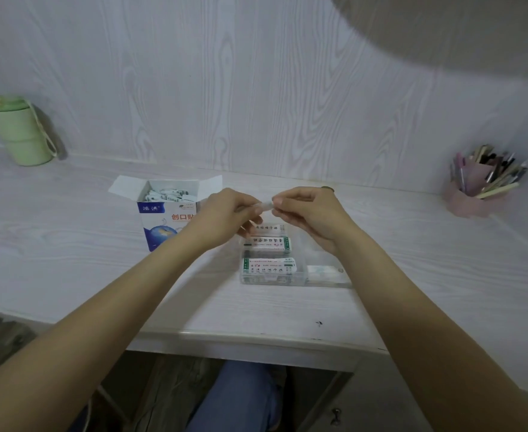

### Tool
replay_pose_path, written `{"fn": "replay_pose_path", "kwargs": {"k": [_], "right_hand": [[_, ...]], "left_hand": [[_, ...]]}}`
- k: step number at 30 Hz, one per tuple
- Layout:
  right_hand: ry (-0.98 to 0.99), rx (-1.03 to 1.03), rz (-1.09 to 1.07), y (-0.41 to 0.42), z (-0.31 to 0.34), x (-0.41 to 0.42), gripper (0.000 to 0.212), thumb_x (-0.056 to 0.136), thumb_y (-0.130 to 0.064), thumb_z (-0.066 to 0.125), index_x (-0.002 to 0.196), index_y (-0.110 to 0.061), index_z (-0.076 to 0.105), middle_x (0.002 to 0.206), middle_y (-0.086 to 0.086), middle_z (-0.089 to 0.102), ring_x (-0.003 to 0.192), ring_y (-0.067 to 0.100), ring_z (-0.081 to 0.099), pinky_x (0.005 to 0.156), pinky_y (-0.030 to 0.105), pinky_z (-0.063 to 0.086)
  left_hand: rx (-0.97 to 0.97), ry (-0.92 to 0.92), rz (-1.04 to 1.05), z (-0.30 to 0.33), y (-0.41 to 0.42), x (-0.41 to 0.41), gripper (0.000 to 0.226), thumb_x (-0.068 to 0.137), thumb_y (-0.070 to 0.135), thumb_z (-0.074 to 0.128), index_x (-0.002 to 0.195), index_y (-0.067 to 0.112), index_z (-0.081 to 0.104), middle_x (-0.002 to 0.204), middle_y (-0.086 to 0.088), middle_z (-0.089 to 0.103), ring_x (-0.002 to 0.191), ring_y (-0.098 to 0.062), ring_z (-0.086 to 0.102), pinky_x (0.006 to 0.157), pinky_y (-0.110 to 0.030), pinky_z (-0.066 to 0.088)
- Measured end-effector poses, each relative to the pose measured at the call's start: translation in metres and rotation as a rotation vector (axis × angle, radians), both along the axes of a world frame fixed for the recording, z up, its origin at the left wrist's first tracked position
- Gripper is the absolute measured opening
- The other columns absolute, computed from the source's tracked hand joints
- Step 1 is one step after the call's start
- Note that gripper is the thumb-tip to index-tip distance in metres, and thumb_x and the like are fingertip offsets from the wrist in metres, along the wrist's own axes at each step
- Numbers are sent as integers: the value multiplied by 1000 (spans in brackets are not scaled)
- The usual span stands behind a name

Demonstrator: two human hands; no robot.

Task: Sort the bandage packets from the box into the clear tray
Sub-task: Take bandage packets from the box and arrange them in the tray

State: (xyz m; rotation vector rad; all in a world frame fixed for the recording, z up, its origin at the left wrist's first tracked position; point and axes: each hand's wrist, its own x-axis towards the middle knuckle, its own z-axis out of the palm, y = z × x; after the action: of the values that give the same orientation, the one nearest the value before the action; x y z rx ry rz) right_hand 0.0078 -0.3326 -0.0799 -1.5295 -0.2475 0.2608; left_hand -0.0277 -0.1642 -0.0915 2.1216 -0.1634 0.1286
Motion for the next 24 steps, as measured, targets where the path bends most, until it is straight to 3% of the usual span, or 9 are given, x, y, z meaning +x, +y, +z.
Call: {"fn": "replay_pose_path", "kwargs": {"k": [3, 6, 10, 14, 16, 20, 24], "right_hand": [[71, 14, 31, -6, 0, 7, 15, 81, 11, 64, 90, -1, 67, 80, 10, 66, 71, 11, 66, 67, 14, 54], [79, -53, -7, -6, -5, 14, 19, 79, 14, 64, 87, -3, 67, 78, 8, 65, 71, 11, 64, 68, 13, 55], [-80, -280, -157, -2, -22, 28, 15, 79, 8, 68, 80, -7, 70, 76, 4, 65, 73, 12, 62, 73, 19, 55], [-281, -633, -199, 4, -31, 31, 11, 82, -3, 69, 91, -9, 73, 78, -3, 63, 75, 6, 56, 61, 8, 40], [-374, -749, -181, 6, -34, 30, 11, 85, -4, 67, 93, -7, 73, 86, 1, 65, 79, 8, 54, 60, 10, 38], [-482, -947, -138, 11, -36, 29, 11, 87, -7, 64, 94, -8, 72, 98, 6, 68, 85, 14, 56, 75, 23, 44], [-489, -1090, -123, 14, -33, 30, 8, 86, -13, 66, 89, -16, 73, 97, 2, 69, 99, 21, 60, 91, 39, 47]], "left_hand": [[166, -52, 28, 0, -2, 7, 26, 95, 17, 55, 119, 15, 65, 104, -8, 71, 89, -14, 67, 88, -26, 51], [322, -63, 70, -1, -4, 14, 35, 94, 10, 55, 128, 18, 59, 129, -3, 59, 118, -18, 54, 95, -19, 35], [423, -42, 163, -7, -4, 22, 47, 88, -11, 44, 125, 15, 59, 127, -7, 54, 115, -20, 53, 87, -19, 35], [498, -8, 197, -16, -7, 27, 42, 93, -6, 37, 124, 12, 59, 129, -13, 47, 120, -26, 48, 97, -28, 37], [537, 26, 174, -19, -10, 28, 40, 94, -1, 36, 126, 13, 58, 129, -15, 45, 121, -29, 45, 101, -33, 36], [605, 88, 146, -22, -10, 29, 39, 96, 5, 37, 125, 18, 59, 127, -15, 41, 122, -32, 39, 102, -34, 31], [622, 105, 157, -23, -10, 28, 40, 96, 7, 35, 124, 21, 60, 126, -15, 39, 122, -33, 36, 102, -36, 31]]}}
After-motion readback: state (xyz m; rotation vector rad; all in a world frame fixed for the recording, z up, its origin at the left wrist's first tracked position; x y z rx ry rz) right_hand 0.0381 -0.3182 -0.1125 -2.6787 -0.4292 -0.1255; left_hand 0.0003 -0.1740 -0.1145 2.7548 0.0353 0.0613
